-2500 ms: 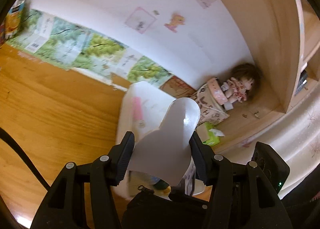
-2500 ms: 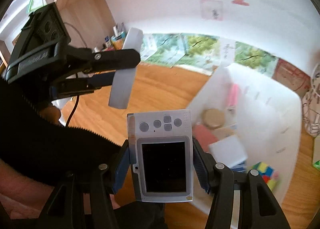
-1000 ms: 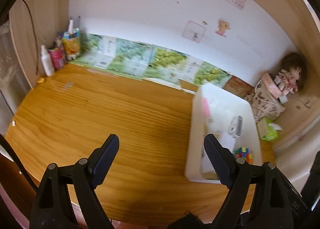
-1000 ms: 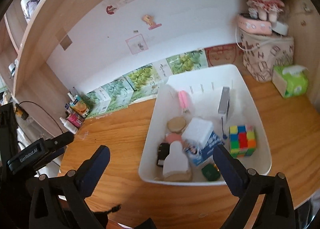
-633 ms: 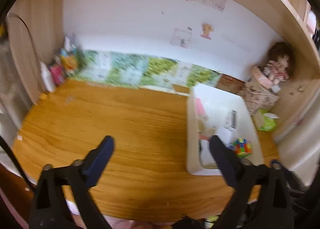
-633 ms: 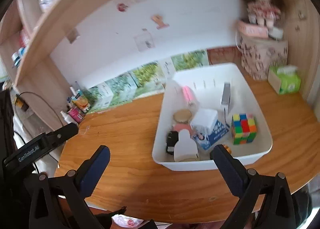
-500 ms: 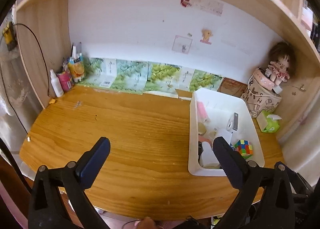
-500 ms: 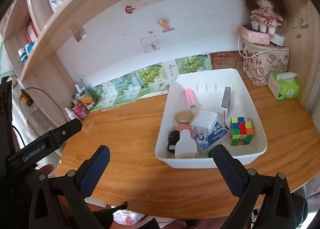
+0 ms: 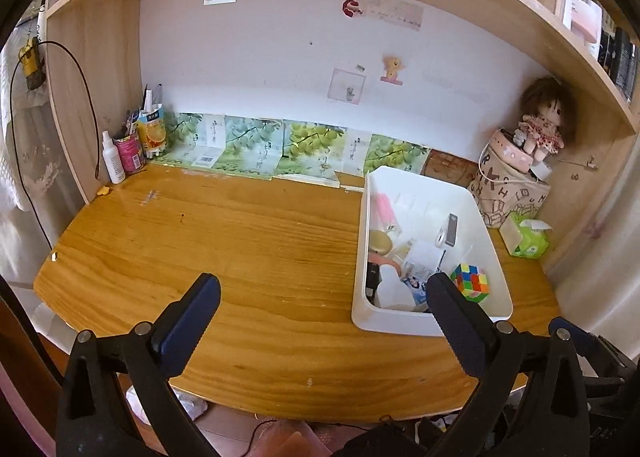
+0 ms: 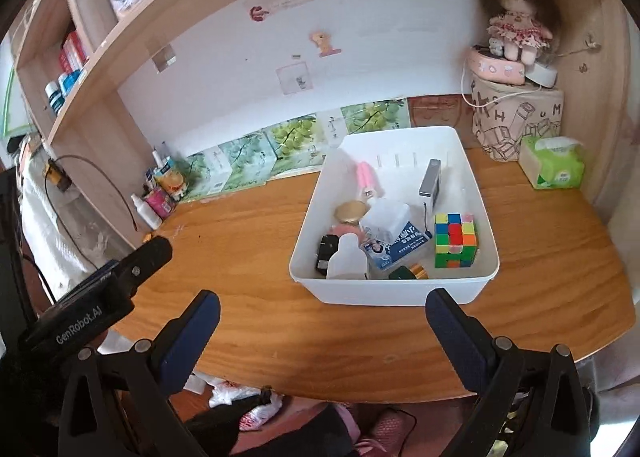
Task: Organize rigid objects
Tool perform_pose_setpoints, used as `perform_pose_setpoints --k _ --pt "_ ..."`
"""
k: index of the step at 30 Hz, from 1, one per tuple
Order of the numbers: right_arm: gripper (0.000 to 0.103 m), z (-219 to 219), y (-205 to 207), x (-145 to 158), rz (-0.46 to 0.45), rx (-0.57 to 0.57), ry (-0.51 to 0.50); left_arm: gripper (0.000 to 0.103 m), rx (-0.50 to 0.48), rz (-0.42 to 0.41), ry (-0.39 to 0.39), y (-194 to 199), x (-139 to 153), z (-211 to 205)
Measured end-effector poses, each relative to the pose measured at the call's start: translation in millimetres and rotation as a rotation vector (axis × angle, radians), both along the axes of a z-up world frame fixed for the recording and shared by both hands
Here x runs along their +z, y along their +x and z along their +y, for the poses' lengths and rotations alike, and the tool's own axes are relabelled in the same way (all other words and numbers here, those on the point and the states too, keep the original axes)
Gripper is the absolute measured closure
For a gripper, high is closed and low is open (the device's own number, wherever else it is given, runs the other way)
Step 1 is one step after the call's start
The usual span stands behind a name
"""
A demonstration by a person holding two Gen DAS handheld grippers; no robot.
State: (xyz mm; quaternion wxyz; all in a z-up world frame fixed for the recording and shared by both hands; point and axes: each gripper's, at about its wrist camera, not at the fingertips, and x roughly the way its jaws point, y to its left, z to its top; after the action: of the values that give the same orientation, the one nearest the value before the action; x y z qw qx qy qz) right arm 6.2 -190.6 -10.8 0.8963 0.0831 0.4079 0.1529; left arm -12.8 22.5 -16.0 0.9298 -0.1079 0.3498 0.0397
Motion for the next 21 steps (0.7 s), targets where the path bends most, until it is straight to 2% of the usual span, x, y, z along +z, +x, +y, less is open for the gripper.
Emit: perform_pose_setpoints --k 5,21 --pt "0.0 -3 9 10 -0.057 0.007 -0.009 0.001 0.016 -0.079 0.033 0 14 -8" --pt "0.0 1 25 14 -0.096 0.024 -0.025 0.001 0.017 -0.085 0.049 17 24 -12"
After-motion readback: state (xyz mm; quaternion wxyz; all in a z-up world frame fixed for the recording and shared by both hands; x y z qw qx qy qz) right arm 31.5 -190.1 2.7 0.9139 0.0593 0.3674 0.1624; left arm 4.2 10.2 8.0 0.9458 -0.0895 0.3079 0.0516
